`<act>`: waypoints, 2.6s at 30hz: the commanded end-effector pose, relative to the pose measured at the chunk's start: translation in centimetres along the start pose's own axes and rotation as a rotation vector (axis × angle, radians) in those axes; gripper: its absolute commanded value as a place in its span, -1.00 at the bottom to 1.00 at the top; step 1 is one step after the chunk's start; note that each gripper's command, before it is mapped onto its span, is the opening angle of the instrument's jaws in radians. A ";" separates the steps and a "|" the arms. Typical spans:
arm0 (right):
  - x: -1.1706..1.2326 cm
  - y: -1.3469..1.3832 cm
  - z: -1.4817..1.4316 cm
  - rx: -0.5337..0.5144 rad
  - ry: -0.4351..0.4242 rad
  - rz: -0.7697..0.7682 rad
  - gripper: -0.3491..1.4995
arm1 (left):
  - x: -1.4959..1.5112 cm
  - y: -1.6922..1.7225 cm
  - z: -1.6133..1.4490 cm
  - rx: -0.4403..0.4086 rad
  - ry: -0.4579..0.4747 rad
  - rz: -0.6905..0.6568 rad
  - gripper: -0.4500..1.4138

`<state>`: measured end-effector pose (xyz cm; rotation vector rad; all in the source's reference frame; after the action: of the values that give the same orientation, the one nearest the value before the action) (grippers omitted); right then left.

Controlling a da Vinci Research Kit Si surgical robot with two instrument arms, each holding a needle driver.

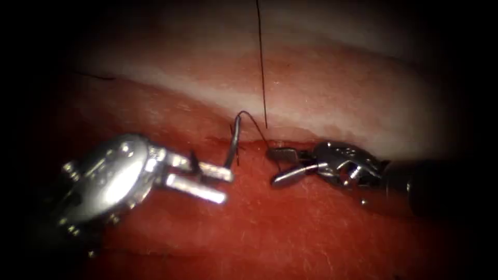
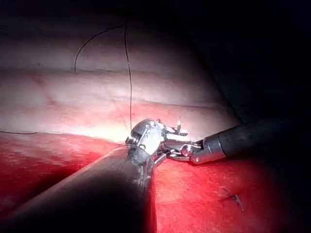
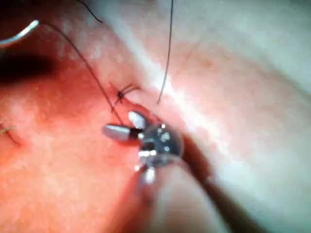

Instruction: Wound Closure

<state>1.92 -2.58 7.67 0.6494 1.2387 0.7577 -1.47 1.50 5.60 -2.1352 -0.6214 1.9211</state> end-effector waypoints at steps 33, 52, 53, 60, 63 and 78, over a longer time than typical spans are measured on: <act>0.20 0.06 -0.24 -0.044 0.013 0.005 0.67 | -0.14 -0.04 -0.22 0.019 -0.014 0.033 -1.00; 0.17 0.06 -0.14 -0.069 -0.010 -0.066 0.63 | -0.06 -0.20 -0.37 0.151 -0.133 0.424 -1.00; 0.18 0.05 -0.13 -0.076 -0.015 -0.066 0.60 | -0.05 -0.20 -0.38 0.158 -0.130 0.440 -1.00; 0.17 -0.03 -0.07 -0.164 -0.045 -0.058 0.45 | 0.00 -0.20 -0.43 0.182 -0.135 0.457 -1.00; 0.15 -0.01 -0.04 -0.168 -0.045 -0.058 0.40 | 0.01 -0.20 -0.43 0.189 -0.137 0.456 -1.00; 0.10 -0.17 -0.10 -0.140 -0.101 0.017 -1.00 | -0.14 -0.27 -0.60 0.168 -0.094 0.387 -1.00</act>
<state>1.79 -2.59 7.42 0.5739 1.0774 0.8083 -0.87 1.72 5.91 -2.1888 -0.0658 2.1845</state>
